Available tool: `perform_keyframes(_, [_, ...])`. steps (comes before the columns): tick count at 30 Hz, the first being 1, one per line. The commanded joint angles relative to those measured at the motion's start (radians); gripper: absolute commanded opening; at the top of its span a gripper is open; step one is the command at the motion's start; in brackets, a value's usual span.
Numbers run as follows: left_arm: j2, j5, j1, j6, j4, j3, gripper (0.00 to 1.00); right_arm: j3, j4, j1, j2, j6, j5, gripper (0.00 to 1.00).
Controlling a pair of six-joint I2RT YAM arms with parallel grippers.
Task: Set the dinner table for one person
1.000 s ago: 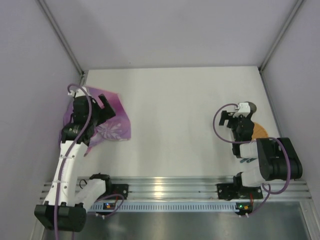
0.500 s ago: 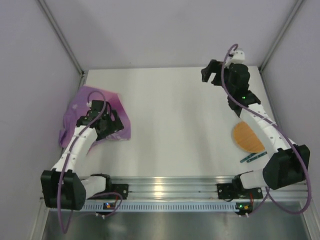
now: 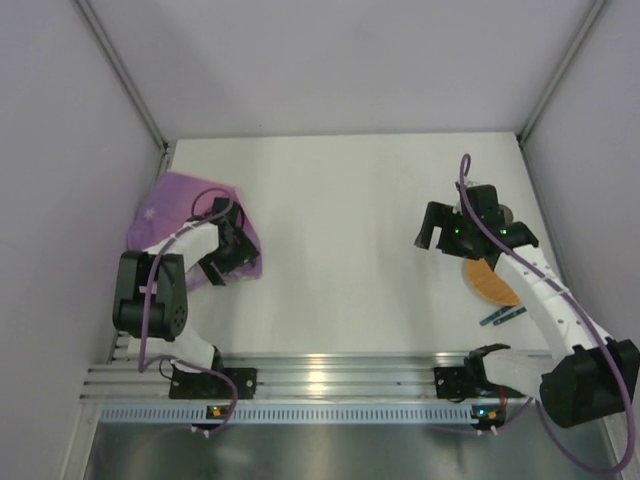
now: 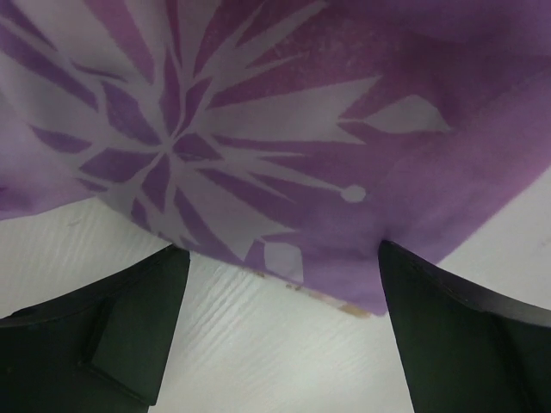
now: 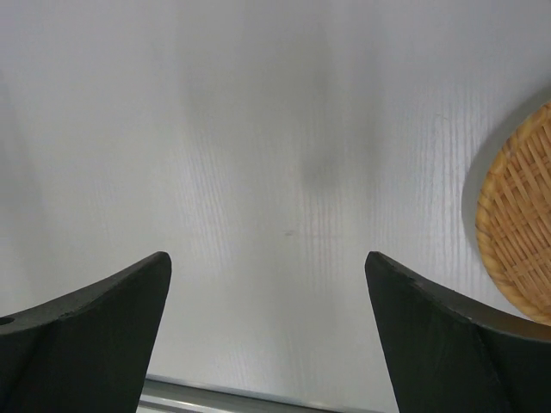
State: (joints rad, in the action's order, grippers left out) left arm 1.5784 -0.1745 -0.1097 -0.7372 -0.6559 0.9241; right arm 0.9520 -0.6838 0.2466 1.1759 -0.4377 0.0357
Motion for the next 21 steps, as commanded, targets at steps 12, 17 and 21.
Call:
perform_keyframes(12, [0.19, 0.072, -0.005, -0.024, 0.141, 0.077, 0.0, 0.079, -0.174, -0.001, -0.108, 0.057, -0.033, 0.92])
perform_keyframes(17, [0.129, 0.124, -0.039, -0.12, 0.033, 0.211, 0.0, 0.044, -0.184, 0.0, -0.143, 0.063, -0.033, 0.92])
perform_keyframes(21, [0.136, 0.15, -0.163, -0.253, -0.039, 0.419, 0.0, 0.01, -0.189, -0.001, -0.173, 0.06, -0.063, 0.92])
